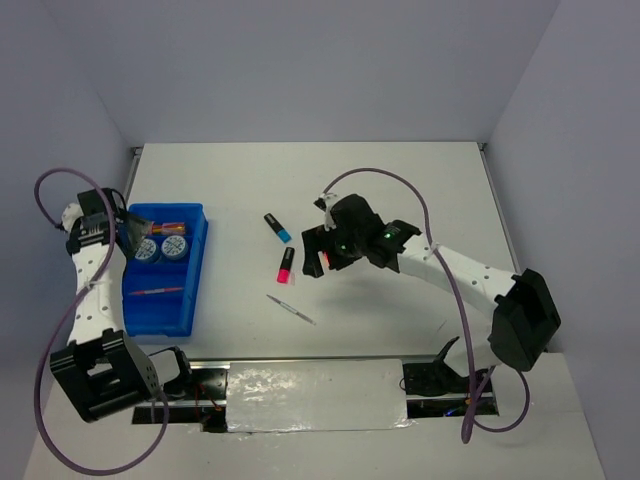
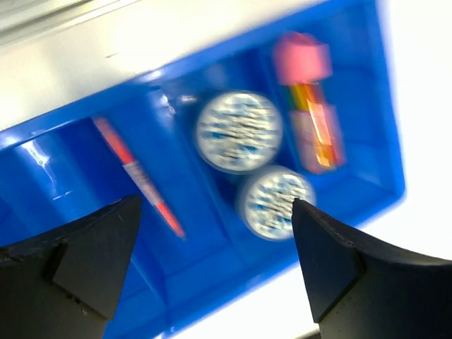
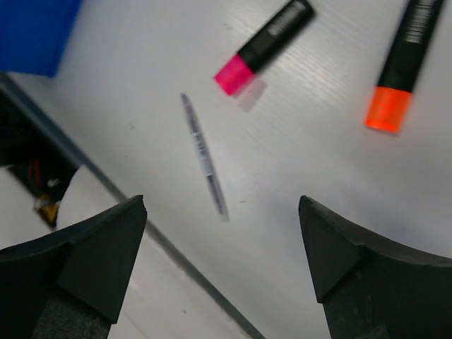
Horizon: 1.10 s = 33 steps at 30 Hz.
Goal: Sort the stationery into containers
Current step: Place the pen in the storage box, then pick up the pen cap from the center of the board.
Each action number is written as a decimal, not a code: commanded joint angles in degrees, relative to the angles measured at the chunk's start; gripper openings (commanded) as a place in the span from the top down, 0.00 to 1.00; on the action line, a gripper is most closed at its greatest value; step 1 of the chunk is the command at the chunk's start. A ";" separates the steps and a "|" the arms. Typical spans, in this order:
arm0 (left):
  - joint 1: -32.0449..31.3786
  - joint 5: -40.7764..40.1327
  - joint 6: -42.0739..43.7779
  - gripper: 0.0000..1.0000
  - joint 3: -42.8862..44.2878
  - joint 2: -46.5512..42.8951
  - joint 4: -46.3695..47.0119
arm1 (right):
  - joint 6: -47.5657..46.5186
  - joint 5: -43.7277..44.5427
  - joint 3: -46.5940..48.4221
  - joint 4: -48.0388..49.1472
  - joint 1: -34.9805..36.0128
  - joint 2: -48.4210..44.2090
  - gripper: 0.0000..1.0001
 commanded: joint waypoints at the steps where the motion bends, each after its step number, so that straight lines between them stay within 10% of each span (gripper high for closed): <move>1: -4.09 1.78 7.49 0.01 9.04 1.29 -9.25 | 5.71 13.25 2.07 -2.06 1.14 3.27 0.09; 12: -17.28 6.43 13.20 0.01 18.04 -5.39 -20.18 | 18.56 26.98 14.99 -8.74 7.91 21.39 0.46; 33: -22.73 12.24 18.56 0.01 14.87 -9.70 -24.32 | 24.10 28.92 22.99 -11.04 10.02 33.44 0.57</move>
